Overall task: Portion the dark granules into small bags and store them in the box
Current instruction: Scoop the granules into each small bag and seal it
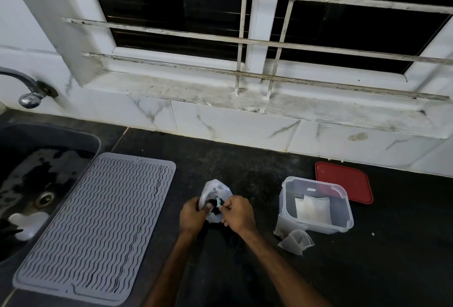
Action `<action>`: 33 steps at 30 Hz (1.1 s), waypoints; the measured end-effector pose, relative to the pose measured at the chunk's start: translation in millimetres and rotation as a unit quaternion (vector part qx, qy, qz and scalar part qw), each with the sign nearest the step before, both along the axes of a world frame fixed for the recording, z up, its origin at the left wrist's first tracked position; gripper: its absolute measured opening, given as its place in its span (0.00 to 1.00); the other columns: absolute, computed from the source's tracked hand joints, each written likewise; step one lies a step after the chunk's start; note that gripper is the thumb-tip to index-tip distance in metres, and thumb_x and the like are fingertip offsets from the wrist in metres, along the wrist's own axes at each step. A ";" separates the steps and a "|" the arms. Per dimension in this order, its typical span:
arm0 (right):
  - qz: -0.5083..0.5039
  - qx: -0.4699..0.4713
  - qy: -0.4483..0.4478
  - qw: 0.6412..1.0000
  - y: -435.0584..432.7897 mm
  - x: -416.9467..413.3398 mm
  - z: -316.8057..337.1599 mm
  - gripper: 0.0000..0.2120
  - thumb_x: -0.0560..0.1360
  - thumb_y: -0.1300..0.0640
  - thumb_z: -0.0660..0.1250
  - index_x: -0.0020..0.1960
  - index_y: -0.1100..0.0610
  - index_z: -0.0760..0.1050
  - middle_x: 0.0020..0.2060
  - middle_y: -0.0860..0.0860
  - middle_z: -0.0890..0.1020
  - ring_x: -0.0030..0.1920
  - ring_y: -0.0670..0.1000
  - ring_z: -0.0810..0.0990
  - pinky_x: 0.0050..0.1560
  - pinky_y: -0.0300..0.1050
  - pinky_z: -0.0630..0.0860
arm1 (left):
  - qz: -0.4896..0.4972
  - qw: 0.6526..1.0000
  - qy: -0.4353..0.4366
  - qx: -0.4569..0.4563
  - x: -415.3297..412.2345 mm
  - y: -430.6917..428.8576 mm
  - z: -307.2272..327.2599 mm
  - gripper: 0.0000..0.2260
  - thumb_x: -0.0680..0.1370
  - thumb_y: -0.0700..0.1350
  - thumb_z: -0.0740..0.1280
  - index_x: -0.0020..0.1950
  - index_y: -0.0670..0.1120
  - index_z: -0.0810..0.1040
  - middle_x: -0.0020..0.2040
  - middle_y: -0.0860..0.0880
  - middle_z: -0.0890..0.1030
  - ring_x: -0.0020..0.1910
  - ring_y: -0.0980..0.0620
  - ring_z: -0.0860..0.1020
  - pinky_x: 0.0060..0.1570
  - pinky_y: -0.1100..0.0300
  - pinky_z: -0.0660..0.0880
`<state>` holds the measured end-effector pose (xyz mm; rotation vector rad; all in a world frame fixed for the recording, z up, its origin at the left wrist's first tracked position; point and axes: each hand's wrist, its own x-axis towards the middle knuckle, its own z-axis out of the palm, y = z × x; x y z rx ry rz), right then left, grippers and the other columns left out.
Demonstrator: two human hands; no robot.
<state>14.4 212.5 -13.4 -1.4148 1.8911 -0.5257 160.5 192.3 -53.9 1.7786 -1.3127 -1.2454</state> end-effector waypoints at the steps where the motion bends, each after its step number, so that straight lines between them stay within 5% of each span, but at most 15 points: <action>1: -0.010 0.009 -0.018 1.000 -0.5 -2.1 -1.9 0.15 0.76 0.56 0.67 0.31 0.57 0.79 0.26 0.53 0.83 0.27 0.47 0.81 0.36 0.39 0.80 | -0.008 1.000 0.008 0.001 -0.8 -0.5 2.3 0.04 0.76 0.47 0.71 0.47 0.48 0.82 0.40 0.48 0.85 0.41 0.51 0.84 0.43 0.51 0.82; 6: -0.072 0.041 -0.124 0.989 -0.7 -7.3 -5.4 0.12 0.76 0.59 0.68 0.35 0.59 0.80 0.28 0.56 0.84 0.27 0.51 0.82 0.34 0.46 0.80 | 0.009 0.999 0.041 0.017 -2.0 -7.0 4.8 0.09 0.78 0.50 0.69 0.46 0.45 0.83 0.39 0.46 0.85 0.42 0.48 0.84 0.44 0.50 0.81; 22: -0.130 0.110 -0.311 0.935 12.8 -27.0 14.2 0.07 0.77 0.58 0.70 0.43 0.61 0.79 0.33 0.57 0.85 0.27 0.47 0.79 0.28 0.37 0.73 | 0.104 0.978 0.156 0.090 -4.3 -8.0 4.1 0.11 0.77 0.45 0.71 0.54 0.38 0.78 0.50 0.37 0.83 0.50 0.38 0.82 0.48 0.44 0.80; 27: -0.116 0.136 -0.371 0.911 27.8 -37.8 39.1 0.06 0.76 0.59 0.71 0.48 0.63 0.80 0.33 0.55 0.84 0.28 0.46 0.79 0.30 0.35 0.74 | 0.069 0.981 0.166 0.078 2.5 4.2 11.2 0.34 0.64 0.59 0.78 0.63 0.42 0.72 0.55 0.42 0.81 0.51 0.43 0.82 0.43 0.49 0.82; 31: -0.105 0.112 -0.391 0.907 52.1 -67.7 69.3 0.06 0.76 0.58 0.71 0.50 0.61 0.81 0.37 0.56 0.85 0.33 0.47 0.80 0.36 0.38 0.76 | 0.144 0.987 0.040 -0.052 -6.2 30.2 43.9 0.30 0.73 0.55 0.74 0.70 0.48 0.67 0.64 0.52 0.72 0.61 0.52 0.74 0.60 0.51 0.75; 33: -0.115 0.090 -0.387 0.911 69.2 -90.0 84.5 0.06 0.76 0.58 0.70 0.50 0.61 0.81 0.37 0.57 0.85 0.34 0.48 0.80 0.37 0.39 0.76 | 0.141 0.973 0.012 -0.180 -16.2 49.0 66.6 0.18 0.76 0.53 0.70 0.64 0.52 0.72 0.59 0.54 0.76 0.57 0.55 0.76 0.56 0.54 0.76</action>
